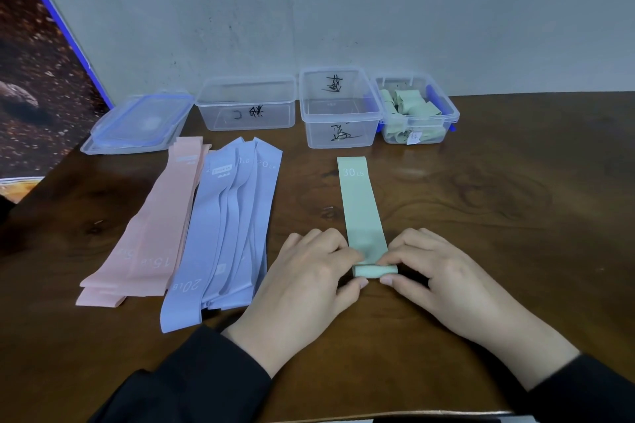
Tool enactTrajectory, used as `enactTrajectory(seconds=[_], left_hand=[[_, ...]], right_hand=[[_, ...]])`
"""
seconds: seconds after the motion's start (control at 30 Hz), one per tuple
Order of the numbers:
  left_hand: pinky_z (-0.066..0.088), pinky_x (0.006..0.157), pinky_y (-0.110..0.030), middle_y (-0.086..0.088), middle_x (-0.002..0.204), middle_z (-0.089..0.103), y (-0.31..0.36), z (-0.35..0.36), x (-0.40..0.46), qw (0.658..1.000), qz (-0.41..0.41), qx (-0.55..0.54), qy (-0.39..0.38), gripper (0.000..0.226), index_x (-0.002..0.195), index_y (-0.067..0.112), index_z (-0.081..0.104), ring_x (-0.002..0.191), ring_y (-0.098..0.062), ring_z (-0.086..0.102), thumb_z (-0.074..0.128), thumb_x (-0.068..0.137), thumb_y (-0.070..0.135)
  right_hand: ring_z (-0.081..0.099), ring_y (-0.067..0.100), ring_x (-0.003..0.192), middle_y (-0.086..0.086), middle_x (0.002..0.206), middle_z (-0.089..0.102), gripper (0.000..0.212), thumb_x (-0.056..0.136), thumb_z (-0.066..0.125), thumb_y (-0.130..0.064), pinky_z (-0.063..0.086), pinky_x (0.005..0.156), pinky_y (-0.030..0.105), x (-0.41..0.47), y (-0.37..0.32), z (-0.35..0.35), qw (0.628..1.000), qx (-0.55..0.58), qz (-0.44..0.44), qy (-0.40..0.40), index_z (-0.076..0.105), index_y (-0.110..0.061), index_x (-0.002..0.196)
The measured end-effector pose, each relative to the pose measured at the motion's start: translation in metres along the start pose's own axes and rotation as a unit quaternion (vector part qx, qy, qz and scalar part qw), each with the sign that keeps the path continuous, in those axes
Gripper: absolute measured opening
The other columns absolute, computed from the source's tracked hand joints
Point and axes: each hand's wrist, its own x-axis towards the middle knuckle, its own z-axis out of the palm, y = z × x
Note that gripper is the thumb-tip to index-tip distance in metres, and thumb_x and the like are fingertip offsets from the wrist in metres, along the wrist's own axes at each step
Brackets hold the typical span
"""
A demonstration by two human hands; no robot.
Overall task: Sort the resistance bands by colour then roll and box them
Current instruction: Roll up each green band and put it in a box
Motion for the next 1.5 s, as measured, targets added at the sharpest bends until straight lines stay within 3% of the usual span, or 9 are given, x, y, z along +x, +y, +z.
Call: enactTrajectory(seconds=[0.27, 0.4, 0.57, 0.73, 0.87, 1.03, 1.17, 1.5], left_hand=[[0.04, 0.078, -0.024, 0.012, 0.099, 0.059, -0.0003, 0.001, -0.0003, 1.0, 0.009, 0.001, 0.008, 0.024, 0.108, 0.028, 0.073, 0.09, -0.006, 0.049, 0.058, 0.096, 0.043], [0.042, 0.079, -0.025, 0.013, 0.102, 0.059, -0.0012, 0.0017, -0.0008, 1.0, 0.007, 0.003, 0.007, 0.028, 0.112, 0.028, 0.072, 0.093, -0.005, 0.049, 0.058, 0.096, 0.046], [0.042, 0.081, -0.025, 0.013, 0.104, 0.058, -0.0022, 0.0012, -0.0001, 1.0, 0.005, 0.0, 0.003, 0.025, 0.11, 0.029, 0.07, 0.095, -0.006, 0.049, 0.061, 0.093, 0.046], [0.038, 0.081, -0.024, 0.013, 0.103, 0.058, -0.002, 0.0022, -0.0013, 1.0, 0.006, 0.008, 0.008, 0.025, 0.109, 0.029, 0.072, 0.094, -0.005, 0.048, 0.06, 0.095, 0.046], [0.04, 0.082, -0.026, 0.013, 0.106, 0.06, -0.0034, 0.0021, -0.0013, 1.0, 0.004, 0.002, 0.01, 0.03, 0.113, 0.03, 0.071, 0.097, -0.006, 0.051, 0.062, 0.091, 0.049], [0.042, 0.085, -0.027, 0.015, 0.106, 0.058, -0.003, 0.0013, -0.0015, 1.0, -0.001, -0.005, -0.001, 0.03, 0.113, 0.032, 0.07, 0.098, -0.005, 0.048, 0.052, 0.096, 0.049], [0.046, 0.088, -0.031, 0.017, 0.109, 0.061, -0.0011, 0.0008, -0.0025, 1.0, -0.004, -0.013, 0.003, 0.037, 0.113, 0.032, 0.068, 0.098, -0.004, 0.05, 0.041, 0.097, 0.052], [0.045, 0.088, -0.031, 0.015, 0.106, 0.061, -0.0035, 0.0052, -0.0006, 1.0, 0.005, -0.012, 0.008, 0.028, 0.113, 0.032, 0.068, 0.097, -0.005, 0.053, 0.052, 0.095, 0.046]], right_hand=[[0.054, 0.006, 0.1, -0.026, 0.108, 0.054, 0.039, 0.099, 0.049, -0.056, 0.049, 0.091, 0.034, 0.0001, 0.0013, 0.002, 1.0, -0.02, -0.006, -0.003, 0.07, -0.032, 0.121], [0.053, 0.005, 0.101, -0.026, 0.107, 0.054, 0.03, 0.097, 0.054, -0.053, 0.05, 0.09, 0.034, 0.0002, 0.001, 0.0007, 1.0, -0.011, -0.001, -0.003, 0.071, -0.035, 0.113], [0.053, 0.006, 0.101, -0.026, 0.106, 0.052, 0.037, 0.1, 0.044, -0.055, 0.049, 0.089, 0.034, 0.0002, 0.0006, 0.002, 1.0, -0.018, 0.0, -0.006, 0.071, -0.035, 0.117], [0.054, 0.009, 0.104, -0.026, 0.109, 0.054, 0.028, 0.095, 0.055, -0.056, 0.048, 0.092, 0.034, -0.0001, 0.0009, -0.0003, 1.0, -0.004, 0.01, -0.014, 0.066, -0.037, 0.113], [0.053, 0.006, 0.101, -0.026, 0.106, 0.052, 0.035, 0.1, 0.045, -0.056, 0.048, 0.089, 0.034, 0.0005, 0.0016, 0.0023, 1.0, -0.015, 0.004, -0.007, 0.071, -0.035, 0.113], [0.053, 0.006, 0.105, -0.028, 0.11, 0.052, 0.04, 0.097, 0.05, -0.06, 0.048, 0.092, 0.034, 0.0, 0.0018, 0.0008, 1.0, -0.007, 0.006, -0.015, 0.068, -0.036, 0.122], [0.054, 0.005, 0.105, -0.027, 0.11, 0.055, 0.029, 0.097, 0.055, -0.052, 0.048, 0.091, 0.036, -0.0006, 0.0015, -0.0001, 1.0, 0.002, -0.005, -0.014, 0.068, -0.037, 0.118], [0.052, 0.006, 0.103, -0.026, 0.111, 0.051, 0.032, 0.1, 0.051, -0.049, 0.049, 0.089, 0.035, -0.001, 0.0006, 0.0011, 0.999, -0.028, -0.01, -0.012, 0.066, -0.037, 0.126]])
